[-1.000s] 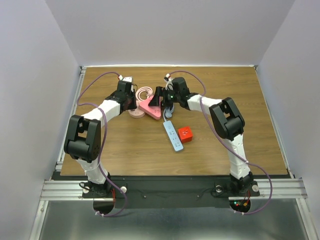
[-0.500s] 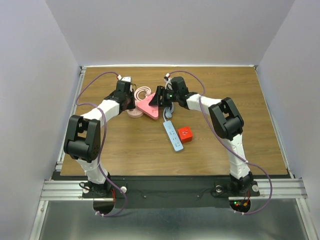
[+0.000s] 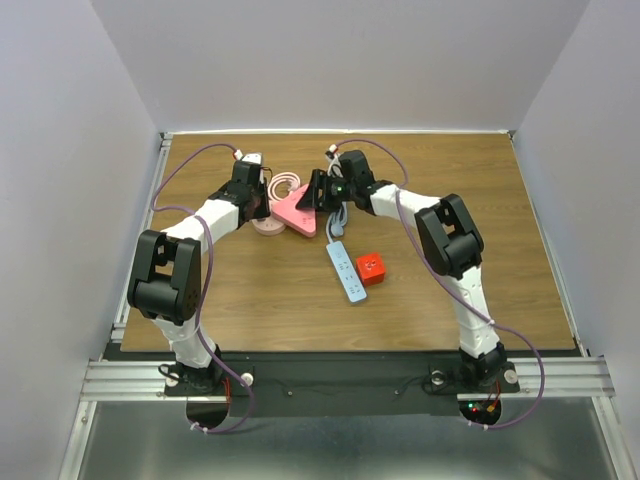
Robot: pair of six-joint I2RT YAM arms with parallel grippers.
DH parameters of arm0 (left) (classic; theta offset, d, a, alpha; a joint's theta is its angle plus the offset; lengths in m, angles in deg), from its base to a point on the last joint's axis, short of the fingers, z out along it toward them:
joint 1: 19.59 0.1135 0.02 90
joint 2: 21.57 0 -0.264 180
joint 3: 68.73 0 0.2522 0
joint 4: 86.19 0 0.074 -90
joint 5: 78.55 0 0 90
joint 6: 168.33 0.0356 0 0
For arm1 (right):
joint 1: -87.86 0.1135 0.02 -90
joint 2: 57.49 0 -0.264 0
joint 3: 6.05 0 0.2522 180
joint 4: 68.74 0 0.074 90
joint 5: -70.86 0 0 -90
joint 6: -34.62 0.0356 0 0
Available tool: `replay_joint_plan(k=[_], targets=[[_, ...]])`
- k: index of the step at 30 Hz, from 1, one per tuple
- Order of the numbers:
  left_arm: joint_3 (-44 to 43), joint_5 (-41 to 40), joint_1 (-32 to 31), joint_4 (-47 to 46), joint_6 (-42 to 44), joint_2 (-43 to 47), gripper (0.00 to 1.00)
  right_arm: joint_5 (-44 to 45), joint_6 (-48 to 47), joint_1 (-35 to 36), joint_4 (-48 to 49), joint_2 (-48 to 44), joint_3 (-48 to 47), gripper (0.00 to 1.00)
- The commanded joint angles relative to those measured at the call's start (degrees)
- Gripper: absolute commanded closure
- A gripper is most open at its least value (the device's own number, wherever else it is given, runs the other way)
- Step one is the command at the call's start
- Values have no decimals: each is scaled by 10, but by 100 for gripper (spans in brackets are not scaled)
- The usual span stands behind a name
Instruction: Insert the plug
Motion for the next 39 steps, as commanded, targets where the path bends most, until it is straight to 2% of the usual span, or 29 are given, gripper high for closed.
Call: replay_joint_plan(k=[1,2,5,15,35,39], targets=[[14,78,-21,0,-17,5,100,50,-21,38,-67,44,-31,80],[18,78,-21,-1,-18,6,100,56,-25,37,-89,47,-40,88],[24,79,-22,-8,-20,10,100,90,-49,38,-141,56,-70,100],[26,82,-25,-14,-18,9,100,186,-103,51,-263,94,-132,100],[29,76,-25,-11,-20,29,100,157,-75,50,-263,128,-79,99],[28,77,-25,-10,-20,31,100,176,-78,51,-263,129,-77,100]])
